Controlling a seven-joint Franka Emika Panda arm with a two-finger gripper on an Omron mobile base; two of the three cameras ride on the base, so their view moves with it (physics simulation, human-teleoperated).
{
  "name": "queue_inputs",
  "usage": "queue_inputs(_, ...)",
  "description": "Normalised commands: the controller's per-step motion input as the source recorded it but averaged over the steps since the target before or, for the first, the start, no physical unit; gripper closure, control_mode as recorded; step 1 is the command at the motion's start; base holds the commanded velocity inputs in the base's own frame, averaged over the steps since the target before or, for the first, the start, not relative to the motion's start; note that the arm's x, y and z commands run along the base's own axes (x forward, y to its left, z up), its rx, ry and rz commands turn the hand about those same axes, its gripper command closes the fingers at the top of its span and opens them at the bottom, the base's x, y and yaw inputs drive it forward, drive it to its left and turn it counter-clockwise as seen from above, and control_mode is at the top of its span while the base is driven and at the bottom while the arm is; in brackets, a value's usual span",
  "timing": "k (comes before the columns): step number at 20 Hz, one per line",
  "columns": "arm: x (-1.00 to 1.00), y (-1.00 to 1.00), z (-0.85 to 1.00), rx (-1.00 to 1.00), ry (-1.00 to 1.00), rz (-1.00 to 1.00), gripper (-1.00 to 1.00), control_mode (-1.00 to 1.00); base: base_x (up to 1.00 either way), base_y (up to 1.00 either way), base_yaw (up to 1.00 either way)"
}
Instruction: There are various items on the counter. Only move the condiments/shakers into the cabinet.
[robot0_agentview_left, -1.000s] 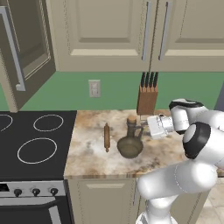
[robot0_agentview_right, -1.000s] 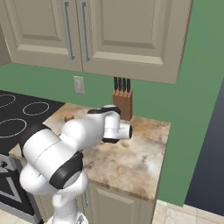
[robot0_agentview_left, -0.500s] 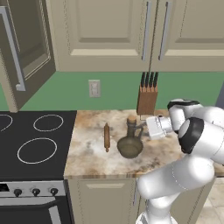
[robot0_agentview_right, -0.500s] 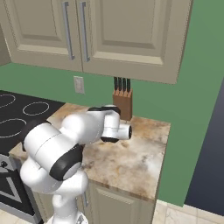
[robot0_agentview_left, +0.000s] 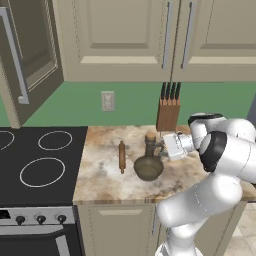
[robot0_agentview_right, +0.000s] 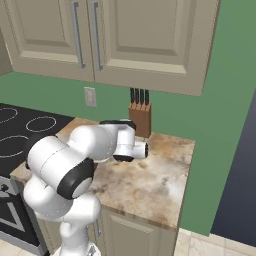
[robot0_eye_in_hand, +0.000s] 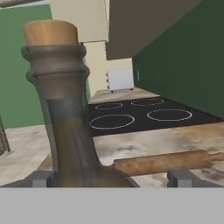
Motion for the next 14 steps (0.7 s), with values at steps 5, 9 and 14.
queue_inputs(5, 0.0, 0.15, 0.0, 0.02, 0.0, 0.05, -1.0, -1.0, 0.0, 0.0, 0.0)
queue_inputs(9, 0.0, 0.1, 0.0, 0.02, 0.0, 0.04, -1.0, -1.0, 0.0, 0.0, 0.0)
queue_inputs(14, 0.0, 0.21, 0.0, 0.01, 0.0, 0.03, 1.0, -1.0, 0.0, 0.0, 0.0)
